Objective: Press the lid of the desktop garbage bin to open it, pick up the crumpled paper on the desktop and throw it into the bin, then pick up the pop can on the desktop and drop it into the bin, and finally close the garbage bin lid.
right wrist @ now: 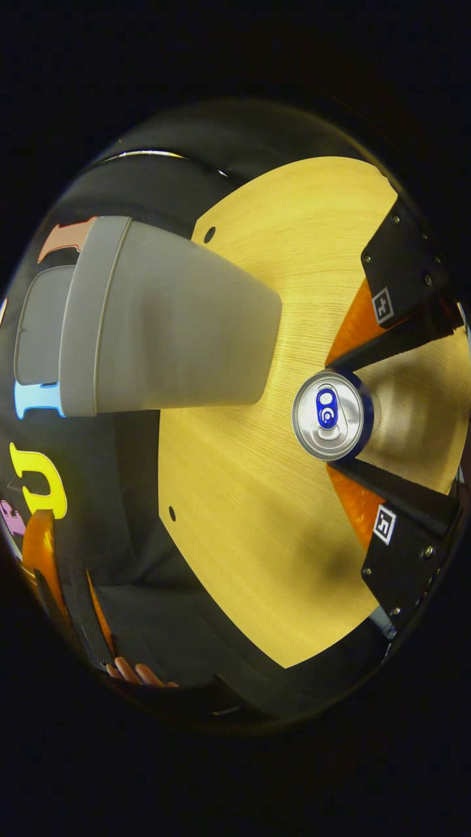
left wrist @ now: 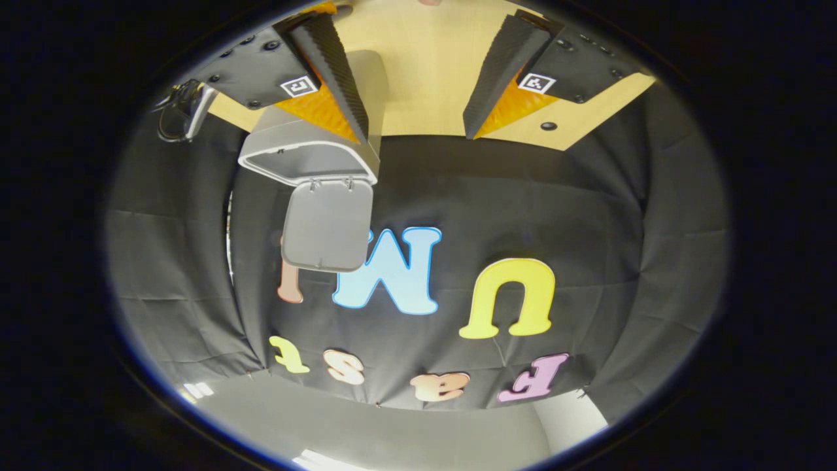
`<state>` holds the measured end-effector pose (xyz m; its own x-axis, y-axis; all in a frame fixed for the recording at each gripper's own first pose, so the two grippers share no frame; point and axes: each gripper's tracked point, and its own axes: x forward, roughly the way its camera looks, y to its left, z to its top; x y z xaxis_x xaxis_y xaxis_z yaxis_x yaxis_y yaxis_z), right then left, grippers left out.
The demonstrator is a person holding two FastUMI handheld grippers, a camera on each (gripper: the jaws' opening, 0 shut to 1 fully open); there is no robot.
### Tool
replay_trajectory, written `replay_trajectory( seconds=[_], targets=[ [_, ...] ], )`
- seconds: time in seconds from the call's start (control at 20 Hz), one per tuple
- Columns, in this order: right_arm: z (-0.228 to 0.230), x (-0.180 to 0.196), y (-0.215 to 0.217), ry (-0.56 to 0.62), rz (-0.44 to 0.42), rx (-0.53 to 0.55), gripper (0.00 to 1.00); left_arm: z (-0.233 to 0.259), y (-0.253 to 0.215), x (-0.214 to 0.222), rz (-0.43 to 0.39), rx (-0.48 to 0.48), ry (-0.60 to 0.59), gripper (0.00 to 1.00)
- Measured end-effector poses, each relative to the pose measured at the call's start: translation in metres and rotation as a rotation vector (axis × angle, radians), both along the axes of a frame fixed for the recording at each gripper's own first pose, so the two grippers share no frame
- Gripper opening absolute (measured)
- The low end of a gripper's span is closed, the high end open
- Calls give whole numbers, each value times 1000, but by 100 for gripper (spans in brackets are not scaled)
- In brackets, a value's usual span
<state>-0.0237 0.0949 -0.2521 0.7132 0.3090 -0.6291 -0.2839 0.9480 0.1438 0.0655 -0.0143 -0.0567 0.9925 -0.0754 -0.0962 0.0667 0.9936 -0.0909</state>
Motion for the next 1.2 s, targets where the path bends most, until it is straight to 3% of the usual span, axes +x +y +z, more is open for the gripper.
replay_trajectory(
  seconds=[0.25,0.75,1.2],
  targets=[
    [44,14,-11,-83,-31,47,85,-2,2,3,9,-6,3,95],
    [160,46,-31,-358,-85,122,84,5,3,8,13,-11,-13,96],
    [227,64,-58,-582,-139,157,84,3,5,11,20,-13,-12,96]
  ],
)
